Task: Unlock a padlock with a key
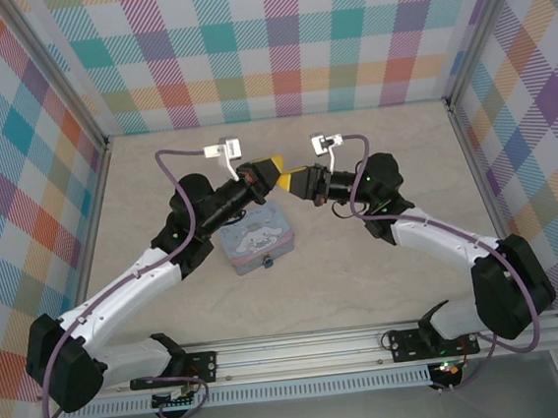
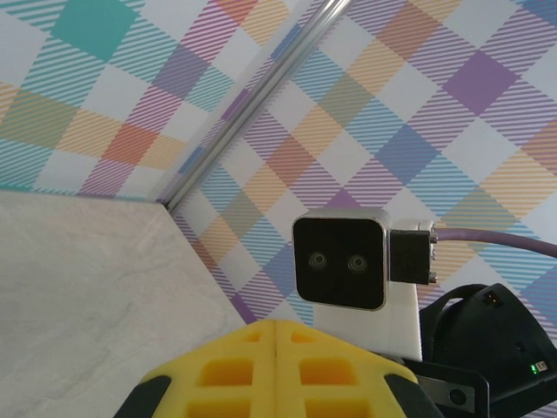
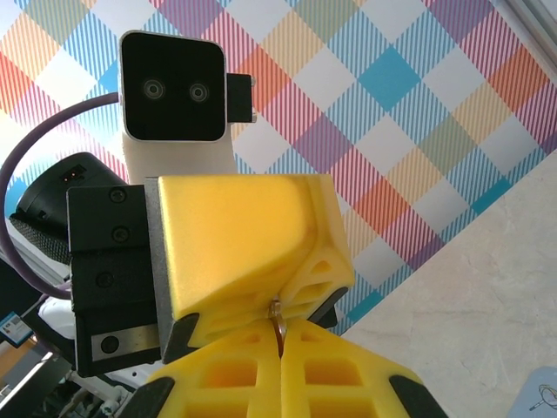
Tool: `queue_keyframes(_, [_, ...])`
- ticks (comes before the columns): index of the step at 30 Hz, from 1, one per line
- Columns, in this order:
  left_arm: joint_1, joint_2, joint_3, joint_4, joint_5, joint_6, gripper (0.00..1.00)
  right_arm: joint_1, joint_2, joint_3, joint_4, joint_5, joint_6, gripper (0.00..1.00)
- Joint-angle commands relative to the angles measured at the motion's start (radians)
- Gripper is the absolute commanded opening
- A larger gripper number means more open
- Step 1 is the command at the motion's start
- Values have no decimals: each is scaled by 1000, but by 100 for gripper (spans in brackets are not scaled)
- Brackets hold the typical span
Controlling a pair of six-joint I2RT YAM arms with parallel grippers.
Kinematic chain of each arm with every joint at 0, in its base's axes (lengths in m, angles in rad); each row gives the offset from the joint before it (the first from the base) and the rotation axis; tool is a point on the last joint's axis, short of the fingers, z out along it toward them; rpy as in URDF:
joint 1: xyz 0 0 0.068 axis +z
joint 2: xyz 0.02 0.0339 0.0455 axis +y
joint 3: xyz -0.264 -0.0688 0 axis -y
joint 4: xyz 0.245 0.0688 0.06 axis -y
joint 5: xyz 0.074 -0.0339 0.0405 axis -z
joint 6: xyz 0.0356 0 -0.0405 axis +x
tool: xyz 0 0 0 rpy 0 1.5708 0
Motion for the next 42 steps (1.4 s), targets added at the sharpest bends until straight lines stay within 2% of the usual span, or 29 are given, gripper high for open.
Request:
queue_keyframes(1, [-4,-37,-7,26,-37,-4,1,2,-46,-11,-41,11,-66,0])
queue_keyframes(4, [1,-56,-1,-2,-36,5,33,1,-74,-16,-129,13,-123,0])
queue_keyframes(5, [4,-68,1,-15,-35,6,37,0,-86,-19,-166,15,-150,0])
queue_keyframes(12, [20,-151,2,-159,-23,52,51,-6,-164,-44,-387,29,-307,0])
queue_keyframes(16, [20,-202,-48,-275,-40,66,66,-7,-185,-47,-511,47,-385,0])
queue_keyframes(21, [27,-265,-154,-461,-196,-5,89,-7,-195,-43,-703,135,-479,0])
queue_keyframes(24, [85,-267,-173,-643,-271,-97,99,-8,-188,-43,-774,179,-509,0])
queue_keyframes(28, [255,-238,-221,-789,-200,-218,100,-9,-172,-40,-817,212,-526,0])
queue_keyframes(32, [362,-227,-324,-725,-158,-226,100,-9,-164,-42,-837,233,-536,0])
queue_keyframes(38, [395,-85,-355,-563,-17,-159,100,-10,-164,-44,-854,244,-548,0])
queue_keyframes(42, [396,6,-352,-524,-19,-135,100,-12,-162,-42,-855,245,-546,1])
